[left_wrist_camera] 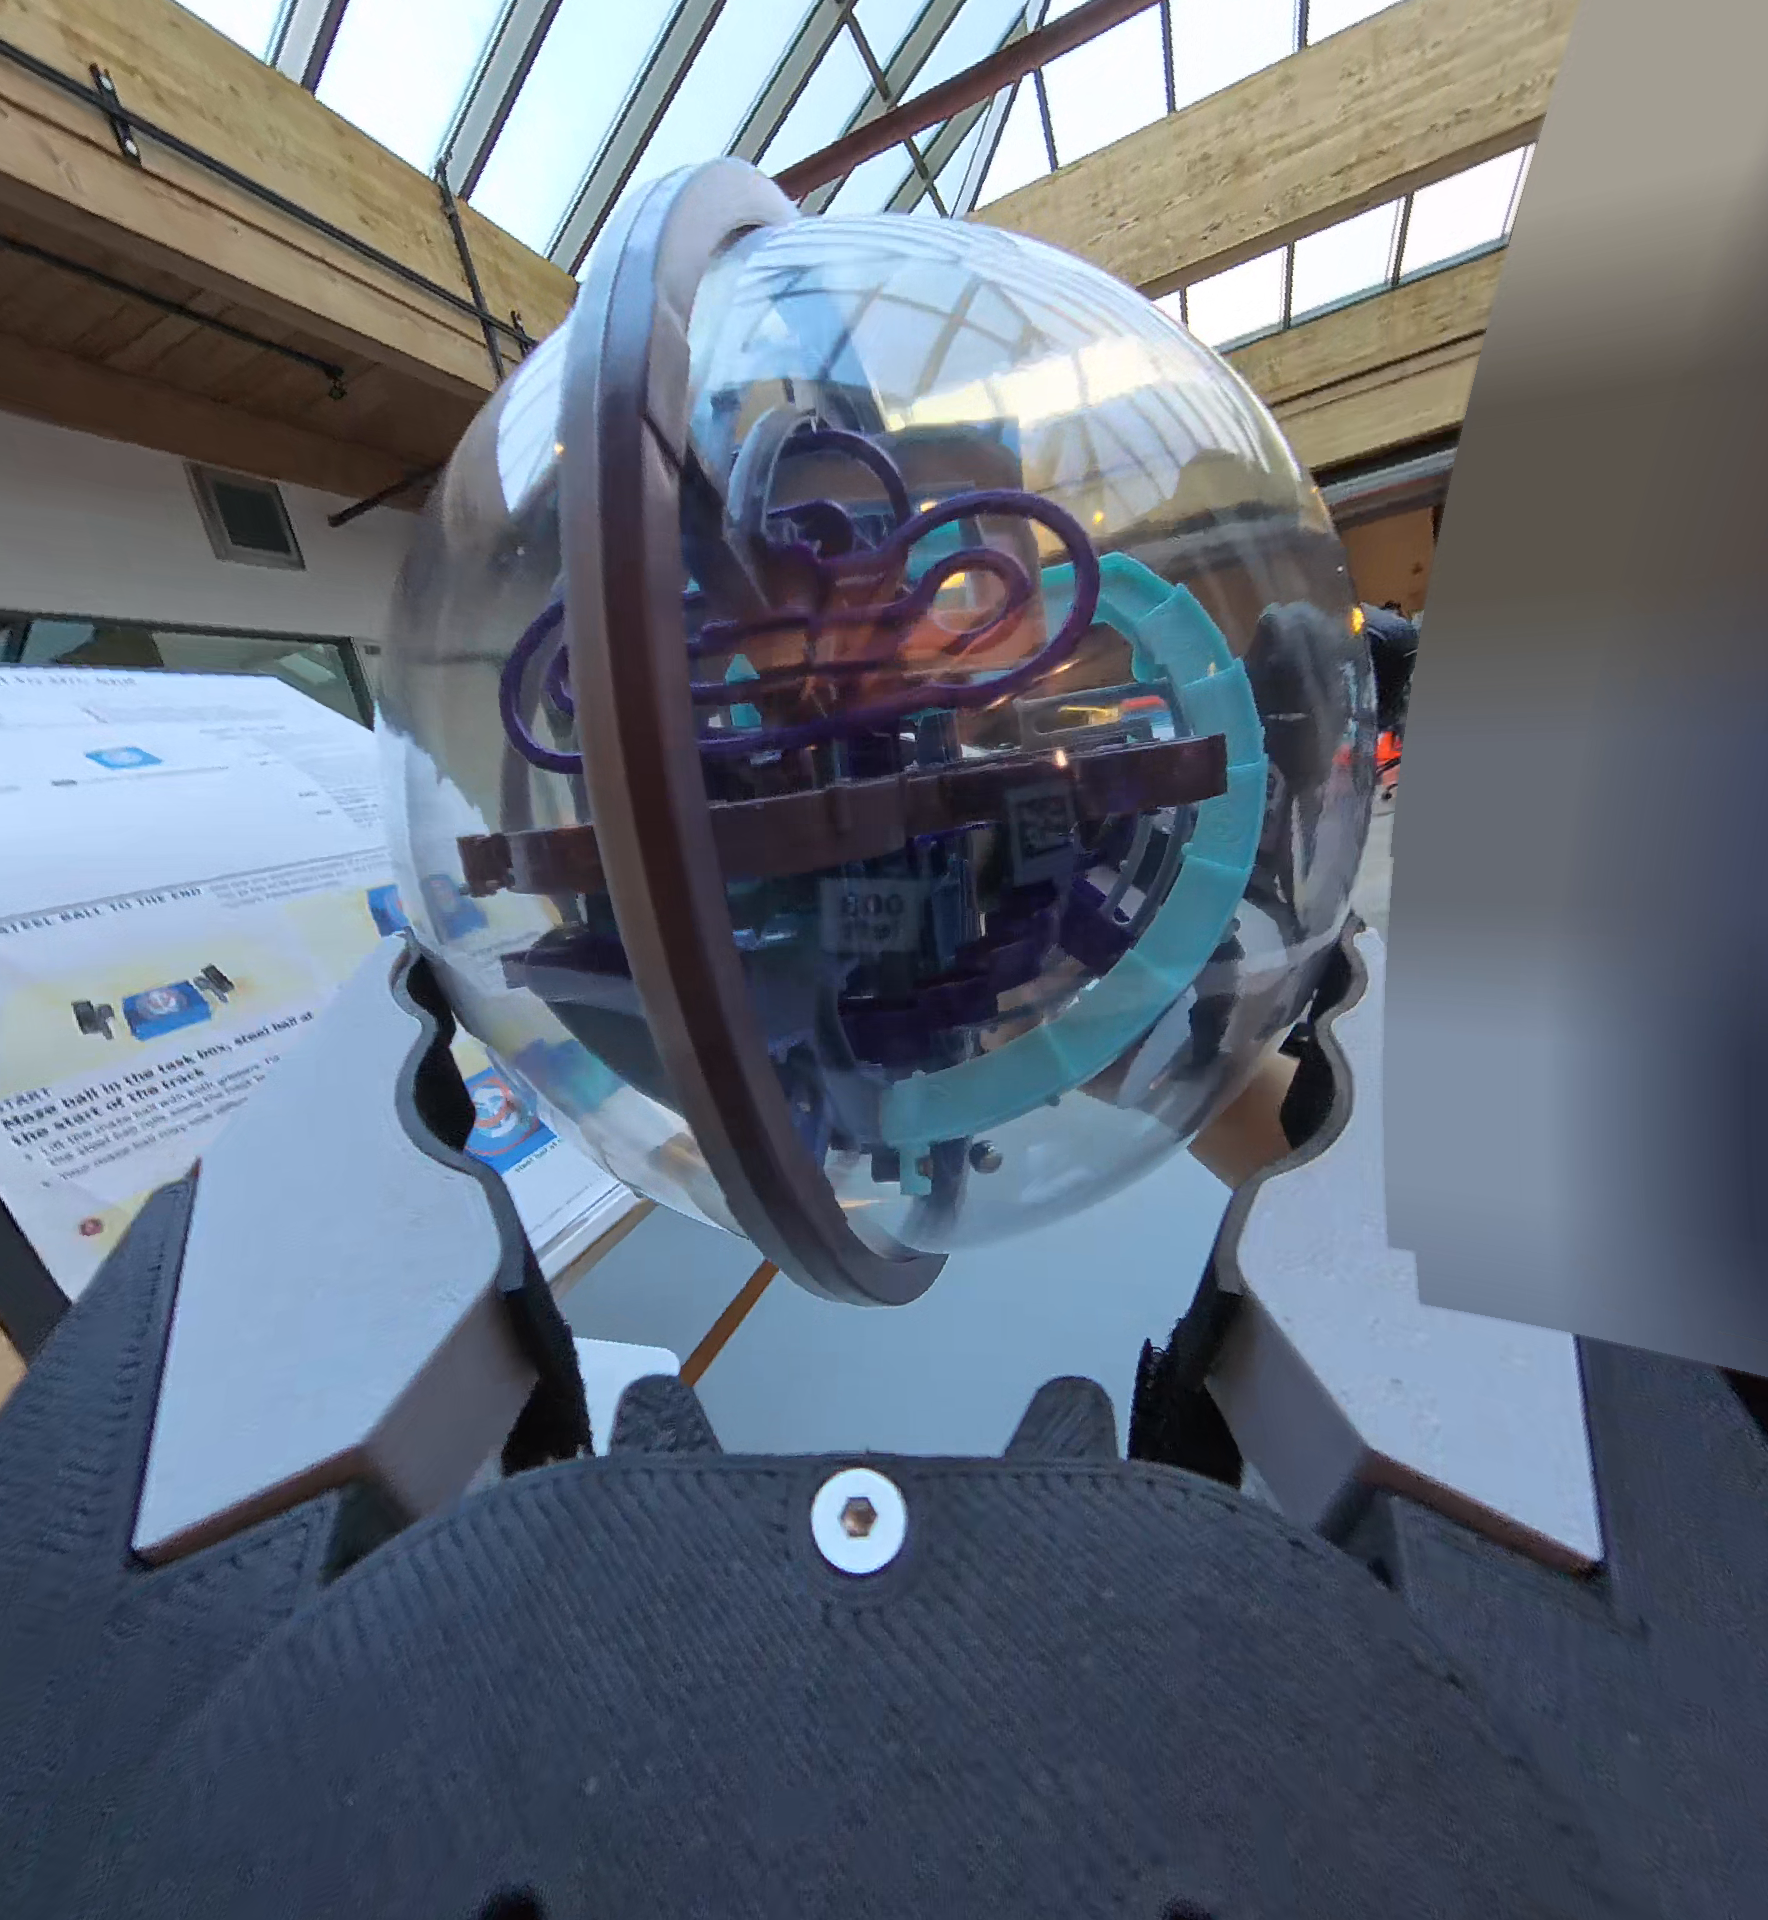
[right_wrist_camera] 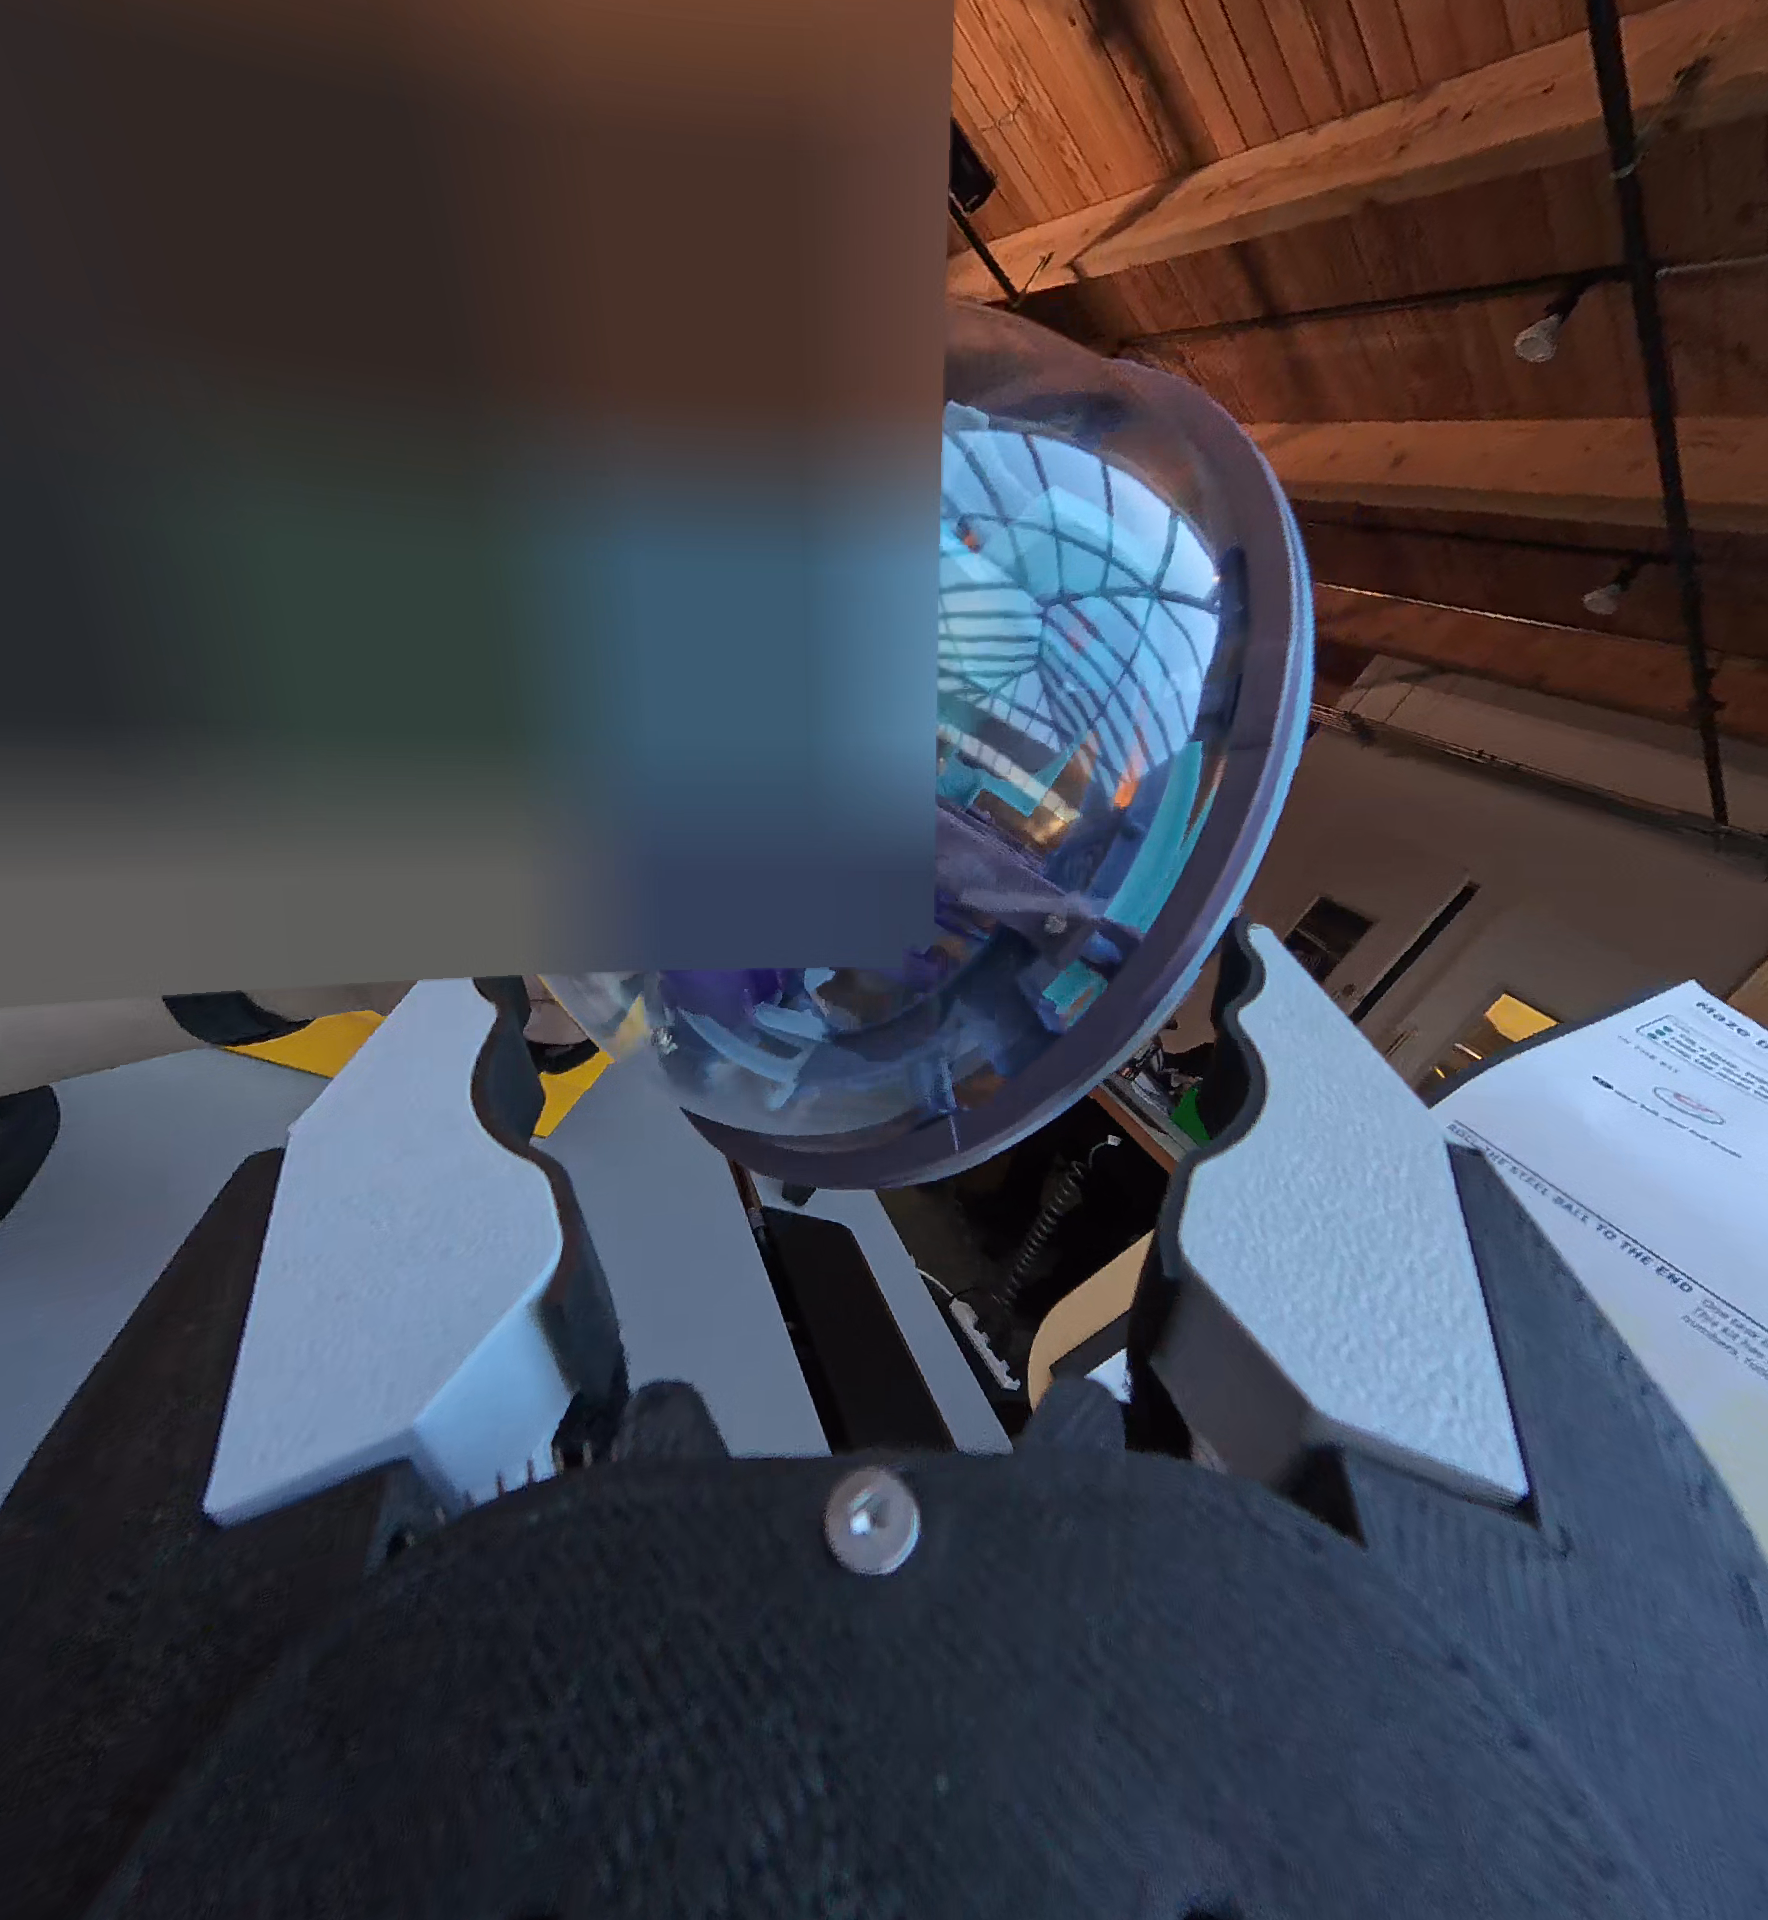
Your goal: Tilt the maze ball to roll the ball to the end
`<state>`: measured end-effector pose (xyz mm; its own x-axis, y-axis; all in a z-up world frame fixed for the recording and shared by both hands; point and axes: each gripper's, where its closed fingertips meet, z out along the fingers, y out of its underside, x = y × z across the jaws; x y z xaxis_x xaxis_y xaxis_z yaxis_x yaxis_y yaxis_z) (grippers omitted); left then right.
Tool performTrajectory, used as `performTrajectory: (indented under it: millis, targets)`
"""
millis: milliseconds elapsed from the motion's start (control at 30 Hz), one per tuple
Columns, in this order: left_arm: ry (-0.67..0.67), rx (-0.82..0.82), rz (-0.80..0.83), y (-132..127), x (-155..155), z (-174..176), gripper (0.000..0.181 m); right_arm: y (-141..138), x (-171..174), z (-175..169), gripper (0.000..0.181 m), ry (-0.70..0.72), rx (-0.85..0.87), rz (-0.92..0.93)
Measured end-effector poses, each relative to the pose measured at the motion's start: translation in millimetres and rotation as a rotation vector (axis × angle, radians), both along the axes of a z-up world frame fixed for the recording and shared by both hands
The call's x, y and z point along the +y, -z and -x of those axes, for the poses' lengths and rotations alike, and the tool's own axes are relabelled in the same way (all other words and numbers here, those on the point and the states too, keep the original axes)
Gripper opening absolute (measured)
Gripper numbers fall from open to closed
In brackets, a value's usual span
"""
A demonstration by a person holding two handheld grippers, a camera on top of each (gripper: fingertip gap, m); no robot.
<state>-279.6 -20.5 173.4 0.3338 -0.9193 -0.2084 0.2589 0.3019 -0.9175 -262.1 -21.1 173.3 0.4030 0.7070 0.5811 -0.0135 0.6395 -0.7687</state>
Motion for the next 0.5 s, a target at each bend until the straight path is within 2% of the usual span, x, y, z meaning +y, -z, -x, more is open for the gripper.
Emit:
performTrajectory:
  millis: [167,500]
  targets:
    - [0.050,-0.037,0.073,7.6,10.8,-1.3,0.158,3.7,8.1,-1.3,0.131,0.001,0.003,0.027]
    - [0.021,-0.030,0.108,12.5,21.2,-1.3,0.158,10.4,19.3,-1.6,0.130,-0.011,0.005,0.081]
